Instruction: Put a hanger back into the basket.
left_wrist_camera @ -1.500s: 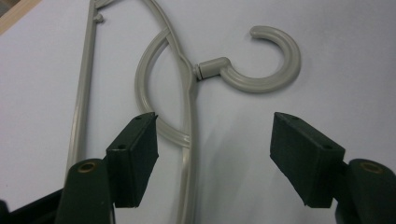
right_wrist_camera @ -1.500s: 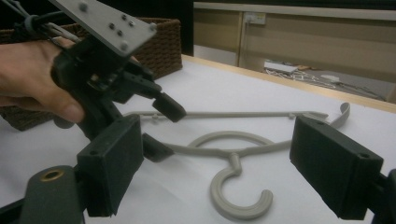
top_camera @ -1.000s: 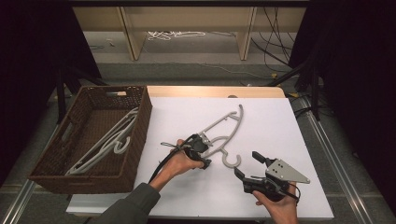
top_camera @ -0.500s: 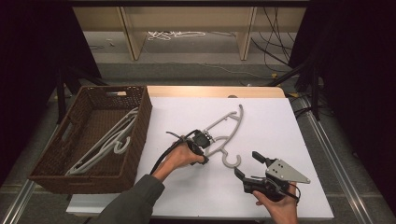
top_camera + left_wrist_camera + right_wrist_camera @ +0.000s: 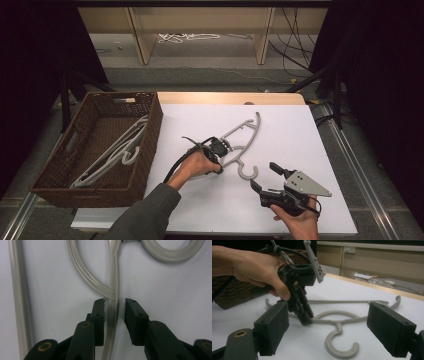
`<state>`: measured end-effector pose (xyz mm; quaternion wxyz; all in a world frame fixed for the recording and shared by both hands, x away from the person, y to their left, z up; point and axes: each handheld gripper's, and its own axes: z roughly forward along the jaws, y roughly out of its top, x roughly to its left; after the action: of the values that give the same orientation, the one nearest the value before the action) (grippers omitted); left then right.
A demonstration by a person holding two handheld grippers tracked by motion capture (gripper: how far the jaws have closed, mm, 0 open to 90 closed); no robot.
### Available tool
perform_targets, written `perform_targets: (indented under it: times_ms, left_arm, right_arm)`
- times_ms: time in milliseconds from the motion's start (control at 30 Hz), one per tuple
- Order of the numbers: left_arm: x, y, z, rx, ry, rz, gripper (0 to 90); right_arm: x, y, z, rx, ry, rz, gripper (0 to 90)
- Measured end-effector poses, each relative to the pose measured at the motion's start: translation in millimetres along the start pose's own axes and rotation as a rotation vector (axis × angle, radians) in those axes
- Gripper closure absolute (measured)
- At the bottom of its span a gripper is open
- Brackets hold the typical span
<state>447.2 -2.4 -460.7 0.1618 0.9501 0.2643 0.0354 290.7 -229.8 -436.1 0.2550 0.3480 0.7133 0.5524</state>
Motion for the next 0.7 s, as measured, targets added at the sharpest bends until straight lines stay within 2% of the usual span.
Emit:
perform_targets:
  times_ms: [133, 200, 233, 300, 333, 367, 433, 467, 600, 667, 700]
  left_arm:
    - [-2.1, 2.7, 0.3, 0.012, 0.011, 0.034, 80.4]
    - [-2.6, 3.4, 0.4, 0.014, 0.012, 0.044, 81.0]
    - [-2.3, 3.4, -0.2, 0.018, 0.012, 0.055, 81.1]
    - [-1.1, 2.2, -0.2, 0.001, 0.006, 0.059, 81.4]
    - [0.0, 1.8, -0.6, -0.007, 0.001, 0.056, 81.4]
    - [1.1, 1.1, -0.6, -0.025, 0.002, 0.047, 81.5]
    - [4.3, 0.6, -2.4, -0.051, 0.008, 0.03, 81.5]
    - [6.4, 0.3, -4.7, -0.059, -0.003, 0.027, 81.5]
    - [11.0, -0.9, -17.2, -0.141, -0.043, -0.014, 81.6]
    - [15.2, -1.8, -24.2, -0.179, -0.046, -0.029, 81.6]
    - [16.5, -2.7, -27.5, -0.216, -0.057, -0.068, 81.6]
  right_arm:
    - [0.1, 0.2, 0.1, -0.004, 0.002, 0.001, 18.7]
    - [-0.5, 0.2, -0.7, 0.014, 0.006, 0.001, 18.7]
    - [-0.2, 0.0, 0.2, 0.001, 0.003, 0.002, 18.7]
    - [0.0, 0.4, -0.3, 0.005, 0.008, 0.008, 18.8]
    - [-0.4, -0.3, 1.1, -0.011, 0.014, 0.011, 18.7]
    - [-1.0, 0.1, -0.4, 0.004, 0.006, 0.004, 18.8]
    - [-1.0, 0.1, -0.2, 0.001, 0.012, 0.008, 18.8]
    - [-1.1, 0.1, 0.0, -0.007, 0.013, 0.009, 18.7]
    - [-1.6, -0.2, 0.1, -0.006, 0.014, 0.013, 18.7]
    - [-1.6, 0.2, -0.4, -0.004, 0.006, 0.009, 18.8]
    - [-1.5, 0.1, -0.2, -0.002, 0.008, 0.008, 18.8]
